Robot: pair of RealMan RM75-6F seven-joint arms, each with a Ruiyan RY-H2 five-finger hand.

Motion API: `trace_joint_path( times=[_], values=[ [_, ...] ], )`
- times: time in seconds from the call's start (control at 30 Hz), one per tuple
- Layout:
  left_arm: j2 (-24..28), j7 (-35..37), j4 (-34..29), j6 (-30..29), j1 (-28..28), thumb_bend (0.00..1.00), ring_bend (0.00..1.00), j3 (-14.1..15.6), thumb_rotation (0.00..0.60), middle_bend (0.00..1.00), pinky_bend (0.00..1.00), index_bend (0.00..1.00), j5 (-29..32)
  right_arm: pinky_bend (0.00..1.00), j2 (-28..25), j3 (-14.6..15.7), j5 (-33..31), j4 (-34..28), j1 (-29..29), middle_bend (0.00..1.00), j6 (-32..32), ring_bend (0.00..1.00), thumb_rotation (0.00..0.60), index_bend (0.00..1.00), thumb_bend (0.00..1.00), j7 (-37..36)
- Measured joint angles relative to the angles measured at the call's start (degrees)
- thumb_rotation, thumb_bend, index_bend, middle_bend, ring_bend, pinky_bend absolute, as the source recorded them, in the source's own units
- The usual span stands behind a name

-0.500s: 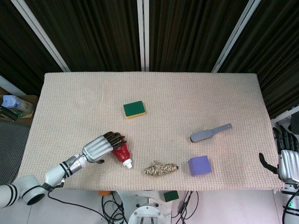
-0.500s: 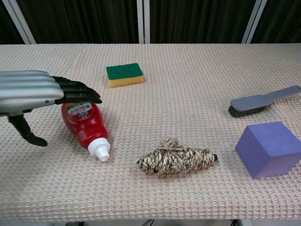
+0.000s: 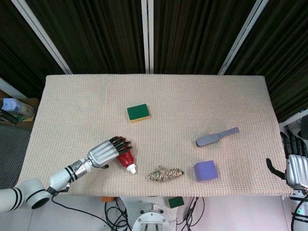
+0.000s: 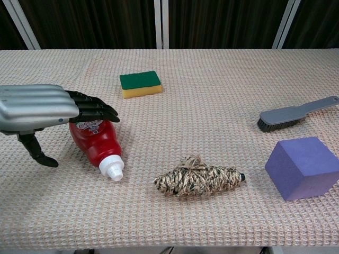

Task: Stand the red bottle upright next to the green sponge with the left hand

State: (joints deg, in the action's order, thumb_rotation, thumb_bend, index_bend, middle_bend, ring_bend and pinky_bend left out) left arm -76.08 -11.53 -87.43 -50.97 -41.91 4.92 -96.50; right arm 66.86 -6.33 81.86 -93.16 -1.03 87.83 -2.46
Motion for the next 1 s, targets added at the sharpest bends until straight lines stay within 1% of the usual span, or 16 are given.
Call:
trace_joint_path(
  times=[0.23, 0.4, 0.47, 0.5, 0.57, 0.7, 0.8, 0.9, 1.0],
  values=[
    [-1.8, 0.3, 1.7, 1.7, -1.4, 0.05, 0.03, -0.4, 0.600, 0.05, 0.14, 0.00, 0.2, 0.00, 0.3, -0.1, 0.1, 0.6, -0.2, 0.00, -0.1, 0.00, 0.600, 0.00, 0.32, -0.6],
    [-2.2, -0.3, 1.8, 3.1, -2.2, 0.11, 0.03, -0.6, 0.600, 0.05, 0.15, 0.01, 0.9, 0.00, 0.3, -0.2, 0.0, 0.5, -0.3, 0.00, -0.3, 0.00, 0.600, 0.00, 0.32, -0.3],
    [-2.3, -1.0, 1.8, 3.8, -2.5, 0.13, 0.03, -0.7, 0.600, 0.07, 0.15, 0.03, 1.4, 0.00, 0.4, -0.2, 0.0, 0.5, -0.4, 0.00, -0.4, 0.00, 0.600, 0.00, 0.32, -0.1],
    [-2.4, -1.3, 1.8, 4.2, -2.6, 0.15, 0.04, -0.7, 0.600, 0.10, 0.16, 0.06, 1.7, 0.00, 0.5, -0.2, 0.0, 0.5, -0.4, 0.00, -0.5, 0.00, 0.600, 0.00, 0.32, -0.1],
    [-2.4, -2.2, 1.5, 4.7, -2.7, 0.18, 0.09, -0.9, 0.600, 0.16, 0.21, 0.15, 2.6, 0.00, 0.5, -0.2, 0.0, 0.5, -0.5, 0.00, -0.5, 0.00, 0.600, 0.00, 0.32, 0.1],
    [-2.4, -3.2, 1.0, 4.0, -2.4, 0.24, 0.23, -1.3, 0.600, 0.34, 0.37, 0.34, 3.5, 0.00, 0.6, -0.2, -0.3, 0.5, -0.6, 0.00, -0.9, 0.00, 0.600, 0.00, 0.32, 0.2],
    [-2.6, -2.9, 1.1, 2.4, -2.0, 0.26, 0.35, -1.4, 0.600, 0.48, 0.49, 0.47, 3.2, 0.00, 0.5, -0.2, -0.5, 0.5, -0.7, 0.00, -1.4, 0.00, 0.600, 0.00, 0.32, 0.2],
    [-3.0, -2.0, 1.6, 0.8, -1.6, 0.28, 0.43, -1.3, 0.600, 0.57, 0.57, 0.56, 2.5, 0.00, 0.3, -0.2, -0.7, 0.3, -0.8, 0.00, -1.7, 0.00, 0.600, 0.00, 0.32, 0.4],
    [-3.2, -1.1, 2.0, -0.4, -1.4, 0.28, 0.47, -1.3, 0.600, 0.61, 0.59, 0.60, 1.7, 0.00, 0.3, -0.2, -0.8, 0.1, -0.8, 0.00, -1.8, 0.00, 0.600, 0.00, 0.32, 0.4]
  ],
)
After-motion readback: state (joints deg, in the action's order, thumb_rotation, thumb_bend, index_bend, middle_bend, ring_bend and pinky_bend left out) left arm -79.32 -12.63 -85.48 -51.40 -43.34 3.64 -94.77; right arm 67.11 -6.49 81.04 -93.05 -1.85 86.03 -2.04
